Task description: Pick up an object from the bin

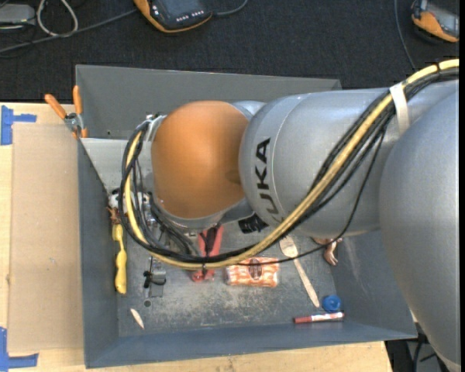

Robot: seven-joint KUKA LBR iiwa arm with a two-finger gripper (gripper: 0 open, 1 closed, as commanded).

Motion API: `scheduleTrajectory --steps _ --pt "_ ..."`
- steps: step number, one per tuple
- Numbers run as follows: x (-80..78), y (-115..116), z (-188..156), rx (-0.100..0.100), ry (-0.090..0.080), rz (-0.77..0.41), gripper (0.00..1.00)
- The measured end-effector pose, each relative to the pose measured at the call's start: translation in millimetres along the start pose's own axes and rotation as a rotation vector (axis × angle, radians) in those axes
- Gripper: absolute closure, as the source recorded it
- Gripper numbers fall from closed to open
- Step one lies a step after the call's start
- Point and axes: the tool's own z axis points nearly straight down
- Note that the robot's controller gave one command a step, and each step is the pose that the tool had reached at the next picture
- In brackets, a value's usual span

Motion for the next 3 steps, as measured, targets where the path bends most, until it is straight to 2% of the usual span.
scheduleTrajectory --steps 1,2,3 --pt "-1.8 -2 -5 -0.002 -0.007 0.006 0.00" --pt "3.4 -11 -70 -0.001 -0.003 0.046 0.00" --pt "34.5 -39 -133 0.001 -0.001 0.000 0.00"
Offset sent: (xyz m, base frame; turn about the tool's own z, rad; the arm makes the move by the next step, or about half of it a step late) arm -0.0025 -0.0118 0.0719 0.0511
